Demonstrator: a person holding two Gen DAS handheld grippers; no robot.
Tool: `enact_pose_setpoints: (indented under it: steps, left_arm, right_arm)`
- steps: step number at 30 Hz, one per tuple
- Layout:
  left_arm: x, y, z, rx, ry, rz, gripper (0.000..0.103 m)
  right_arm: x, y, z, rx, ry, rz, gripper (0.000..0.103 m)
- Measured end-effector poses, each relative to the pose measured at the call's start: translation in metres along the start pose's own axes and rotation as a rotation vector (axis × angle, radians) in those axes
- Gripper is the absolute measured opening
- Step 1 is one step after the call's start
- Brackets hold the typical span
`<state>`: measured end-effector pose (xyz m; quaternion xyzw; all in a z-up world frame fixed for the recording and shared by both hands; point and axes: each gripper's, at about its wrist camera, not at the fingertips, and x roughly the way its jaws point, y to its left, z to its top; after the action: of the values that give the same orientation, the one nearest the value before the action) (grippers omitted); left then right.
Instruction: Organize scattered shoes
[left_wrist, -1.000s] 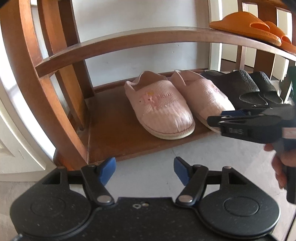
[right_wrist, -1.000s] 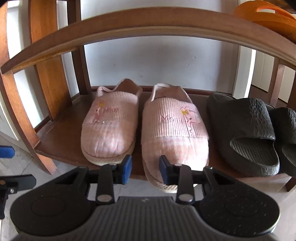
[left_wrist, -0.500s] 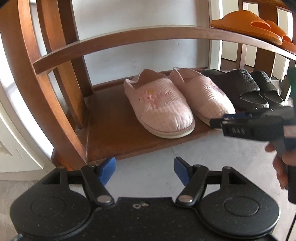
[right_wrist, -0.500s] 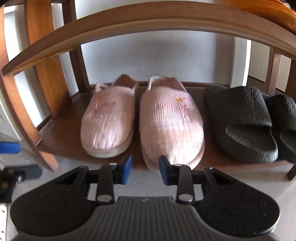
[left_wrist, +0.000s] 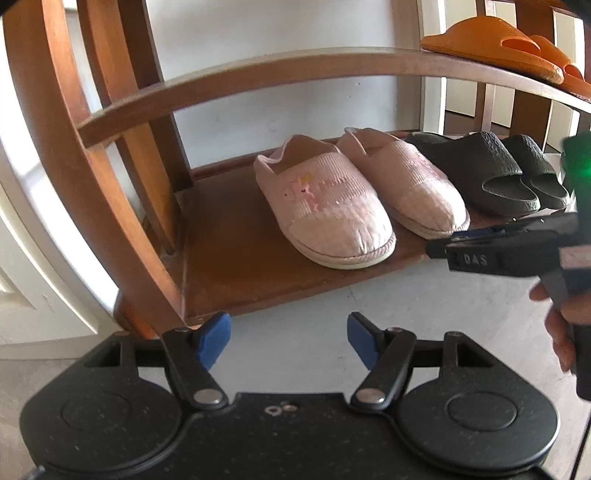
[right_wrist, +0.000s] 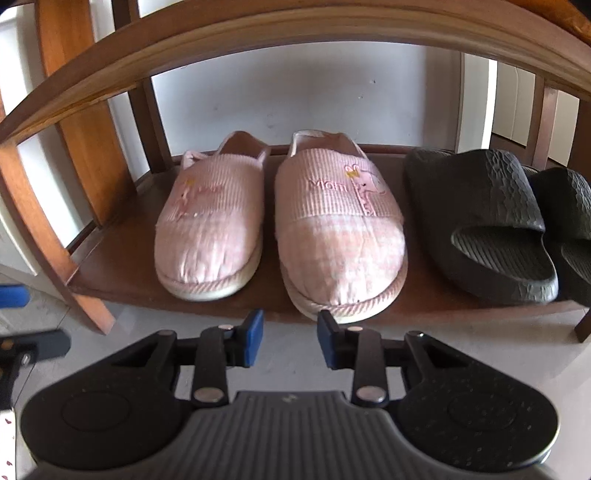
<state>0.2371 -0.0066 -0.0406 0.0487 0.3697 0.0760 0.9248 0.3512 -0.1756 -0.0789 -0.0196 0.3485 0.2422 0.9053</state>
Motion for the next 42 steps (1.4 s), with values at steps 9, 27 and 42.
enact_pose_setpoints:
  steps: [9, 27, 42]
  left_arm:
    - [-0.042, 0.067, -0.01, -0.062, -0.005, 0.193, 0.07]
    - [-0.132, 0.211, -0.05, -0.23, 0.031, 0.513, 0.071]
    - [-0.161, 0.243, -0.092, -0.248, 0.001, 0.452, 0.073]
  right_arm:
    - [-0.028, 0.039, -0.031, -0.042, 0.025, 0.195, 0.038]
    - [-0.071, 0.276, -0.088, -0.444, 0.424, 0.902, 0.048]
    - [0.012, 0.389, -0.118, -0.22, 0.956, 0.613, 0.055]
